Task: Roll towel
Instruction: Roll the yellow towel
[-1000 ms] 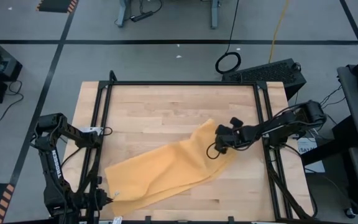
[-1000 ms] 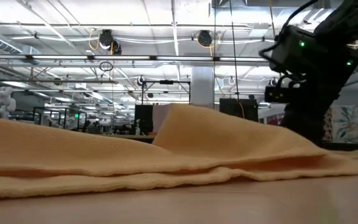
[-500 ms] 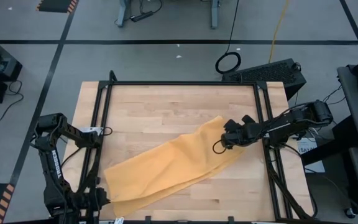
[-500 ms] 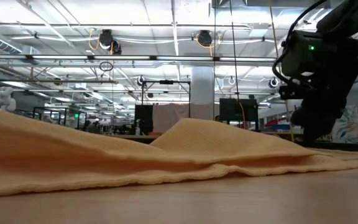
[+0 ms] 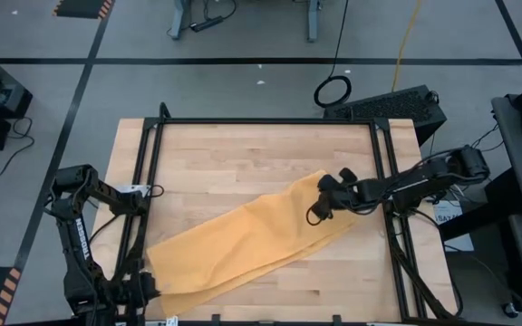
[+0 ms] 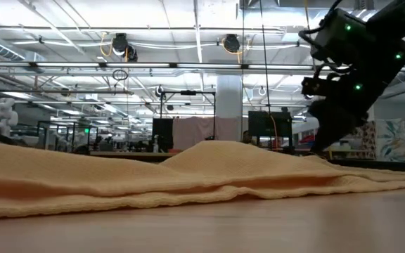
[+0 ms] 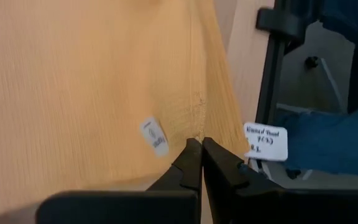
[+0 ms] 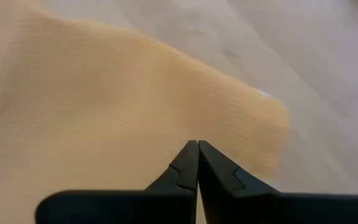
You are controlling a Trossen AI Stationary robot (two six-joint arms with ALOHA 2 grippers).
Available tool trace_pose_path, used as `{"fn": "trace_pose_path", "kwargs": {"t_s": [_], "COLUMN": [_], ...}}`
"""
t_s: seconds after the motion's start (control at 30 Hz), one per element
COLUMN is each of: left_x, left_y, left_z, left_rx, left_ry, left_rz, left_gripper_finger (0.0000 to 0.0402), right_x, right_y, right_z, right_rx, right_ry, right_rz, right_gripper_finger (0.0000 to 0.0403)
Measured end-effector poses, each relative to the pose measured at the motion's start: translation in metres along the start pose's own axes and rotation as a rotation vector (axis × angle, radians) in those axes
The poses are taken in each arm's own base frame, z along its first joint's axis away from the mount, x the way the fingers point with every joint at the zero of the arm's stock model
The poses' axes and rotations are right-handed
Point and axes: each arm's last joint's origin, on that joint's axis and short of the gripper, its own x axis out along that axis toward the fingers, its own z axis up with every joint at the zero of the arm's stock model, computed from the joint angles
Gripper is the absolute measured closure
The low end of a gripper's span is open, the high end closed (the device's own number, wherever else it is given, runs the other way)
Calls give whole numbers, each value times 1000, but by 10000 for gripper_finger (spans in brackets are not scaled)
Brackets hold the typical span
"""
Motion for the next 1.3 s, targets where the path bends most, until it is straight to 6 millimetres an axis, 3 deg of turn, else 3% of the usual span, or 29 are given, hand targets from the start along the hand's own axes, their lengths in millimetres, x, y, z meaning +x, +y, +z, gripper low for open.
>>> {"fn": "trace_pose_path", "kwargs": {"t_s": [0.17, 0.4, 0.63, 0.83, 1.0, 1.2, 1.3], "left_x": [0, -1, -1, 0, 2, 1, 1], "left_y": [0, 5, 15, 13, 9, 4, 3], "left_z": [2, 4, 6, 9, 10, 10, 11], "left_rx": [31, 110, 149, 143, 145, 146, 199], "left_ry": [-61, -117, -171, -213, -225, -229, -230], "left_rz": [1, 56, 147, 135, 93, 58, 51], "left_gripper_finger": [391, 391, 391, 391, 391, 391, 391], "right_x": [16, 33, 41, 29, 1, -50, -69], "right_y": [-4, -33, -53, -47, -20, 60, 98], "right_z": [-11, -26, -19, -1, 23, 27, 16], "right_rx": [6, 27, 29, 67, 155, 48, -43], "right_ry": [36, 51, 60, 12, -123, -530, -670], "right_rz": [29, -192, -316, -241, 57, 622, 721], "right_gripper_finger": [402, 402, 403, 403, 403, 395, 392]}}
